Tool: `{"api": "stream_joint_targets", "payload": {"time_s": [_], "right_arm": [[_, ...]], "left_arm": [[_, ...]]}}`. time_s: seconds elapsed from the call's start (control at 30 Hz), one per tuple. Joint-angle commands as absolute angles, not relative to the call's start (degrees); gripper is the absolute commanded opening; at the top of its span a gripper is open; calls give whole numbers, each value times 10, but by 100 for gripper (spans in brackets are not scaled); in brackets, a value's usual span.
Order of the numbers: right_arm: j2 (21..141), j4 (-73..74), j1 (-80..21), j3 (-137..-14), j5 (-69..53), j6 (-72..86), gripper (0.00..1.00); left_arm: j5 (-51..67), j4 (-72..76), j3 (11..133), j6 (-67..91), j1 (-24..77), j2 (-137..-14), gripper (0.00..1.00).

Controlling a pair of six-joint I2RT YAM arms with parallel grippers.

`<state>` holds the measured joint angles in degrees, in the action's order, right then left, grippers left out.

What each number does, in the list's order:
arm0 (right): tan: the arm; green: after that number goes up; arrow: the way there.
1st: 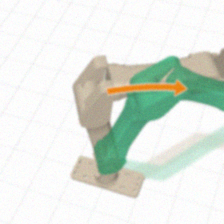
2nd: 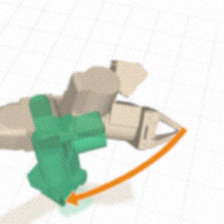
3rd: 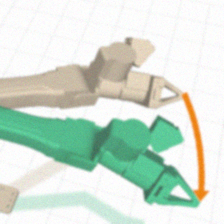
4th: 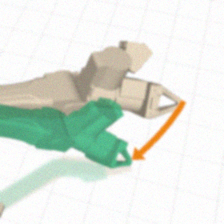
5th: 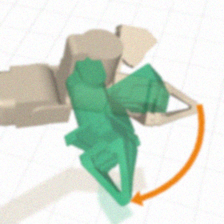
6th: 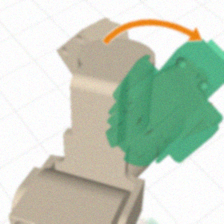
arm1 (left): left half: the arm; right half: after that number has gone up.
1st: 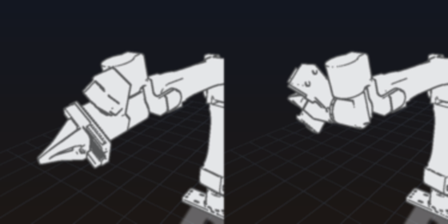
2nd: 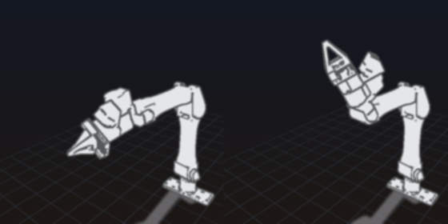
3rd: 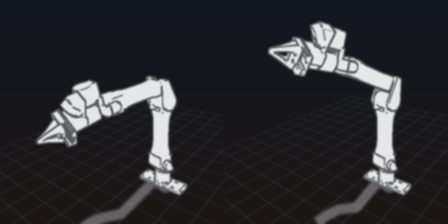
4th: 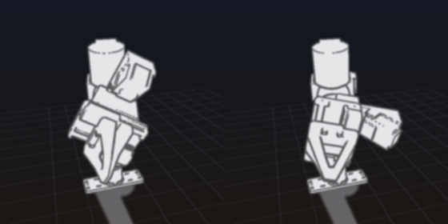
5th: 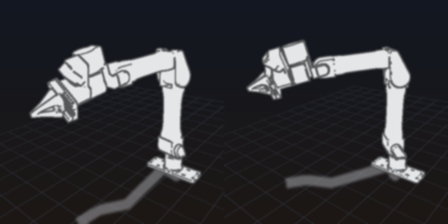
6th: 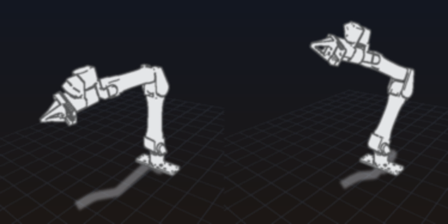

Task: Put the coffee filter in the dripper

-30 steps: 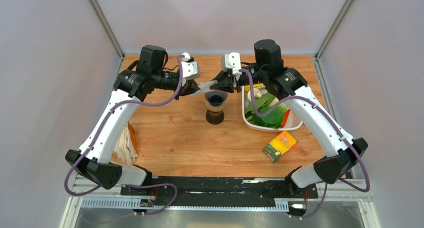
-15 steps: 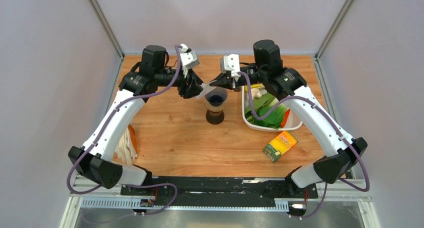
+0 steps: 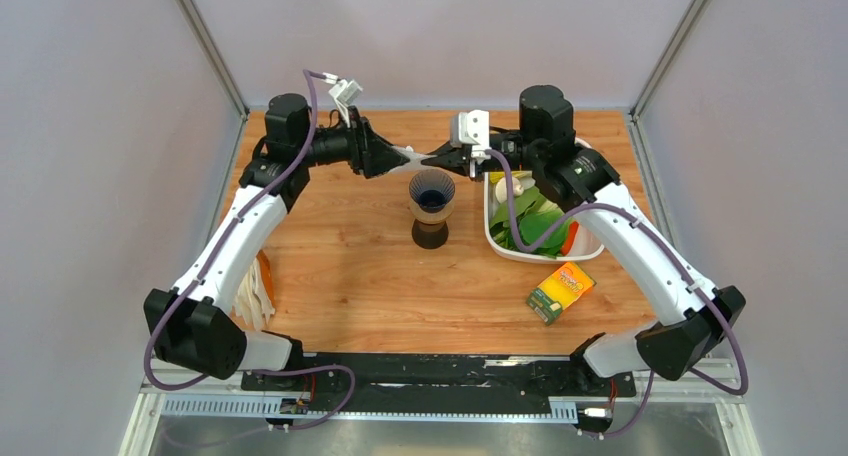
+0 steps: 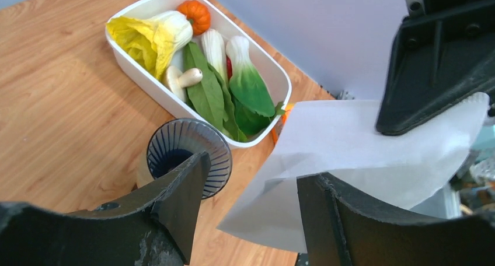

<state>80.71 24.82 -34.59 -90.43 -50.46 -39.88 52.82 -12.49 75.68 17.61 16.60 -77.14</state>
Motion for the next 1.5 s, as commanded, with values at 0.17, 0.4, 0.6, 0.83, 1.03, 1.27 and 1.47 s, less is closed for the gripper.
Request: {"api": "stream_joint_targets", "payload": {"time_s": [0.17, 0.4, 0.6, 0.83, 1.03, 1.27, 1.47], "right_arm": [[778, 176, -342, -889, -474, -361, 0], [788, 138, -344, -884, -485, -333, 0], [804, 128, -345, -900, -518, -303, 0], [807, 128, -347, -892, -562, -284, 0], [807, 128, -348, -890, -571, -272, 0], [811, 127, -348, -891, -558, -272, 0], [811, 121, -347, -896, -517, -301, 0]], "left_arm": [[581, 32, 717, 353, 133, -739, 66], [588, 27, 719, 327, 138, -740, 63], [590, -33, 741, 218, 162, -741, 66], [577, -59, 756, 138, 178, -741, 66], [573, -20, 751, 165, 178, -744, 44], [612, 82, 720, 250, 178, -741, 28], [592, -29, 738, 242, 168, -750, 63]]}}
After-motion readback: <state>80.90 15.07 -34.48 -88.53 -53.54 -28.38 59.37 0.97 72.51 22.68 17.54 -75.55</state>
